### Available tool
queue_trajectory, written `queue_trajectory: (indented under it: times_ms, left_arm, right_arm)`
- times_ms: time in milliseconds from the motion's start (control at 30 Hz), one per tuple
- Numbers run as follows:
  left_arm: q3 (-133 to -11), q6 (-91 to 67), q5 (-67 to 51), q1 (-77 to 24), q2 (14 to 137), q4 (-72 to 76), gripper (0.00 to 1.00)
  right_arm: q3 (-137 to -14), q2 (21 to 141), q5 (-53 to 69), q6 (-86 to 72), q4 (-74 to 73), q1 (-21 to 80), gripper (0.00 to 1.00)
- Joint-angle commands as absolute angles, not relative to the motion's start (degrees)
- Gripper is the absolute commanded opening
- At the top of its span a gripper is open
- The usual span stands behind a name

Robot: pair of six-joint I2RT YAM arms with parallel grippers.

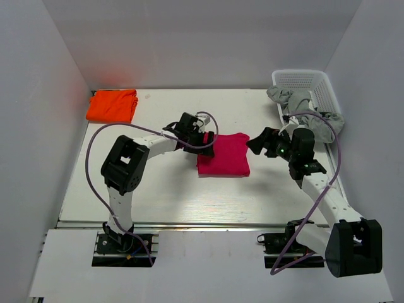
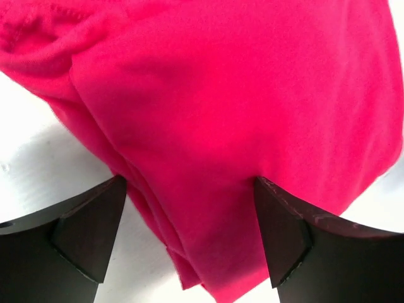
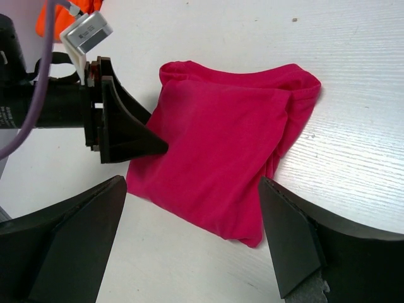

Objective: Fold and stack the t-shirts
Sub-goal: Put the neatly folded tshirt into the corner of the board with the left arm

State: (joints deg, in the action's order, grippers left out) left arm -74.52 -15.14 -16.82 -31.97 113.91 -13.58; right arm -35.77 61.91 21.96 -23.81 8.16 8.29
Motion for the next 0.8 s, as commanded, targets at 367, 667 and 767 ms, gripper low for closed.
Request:
queue_trajectory:
  times_ms: [367,667,767]
  left_arm:
    - [-78.8,-15.2,-10.8,-33.6,119.9,-18.3,0.31]
    - [-85.6,-2.9,-1.5,-32.8,114.9,-19.7,0.00]
    - [-86.7,0.6,5.6,-32.2,110.0,-19.7,0.00]
  right_arm:
    - [-34.9,57.0,18.0,-21.9,4.6,8.1,0.90]
    - [-35.2,55.0,14.1,-20.4,1.6,8.0,0.90]
    - [-35.0,54.3,12.1,-20.0,0.9,8.0,0.90]
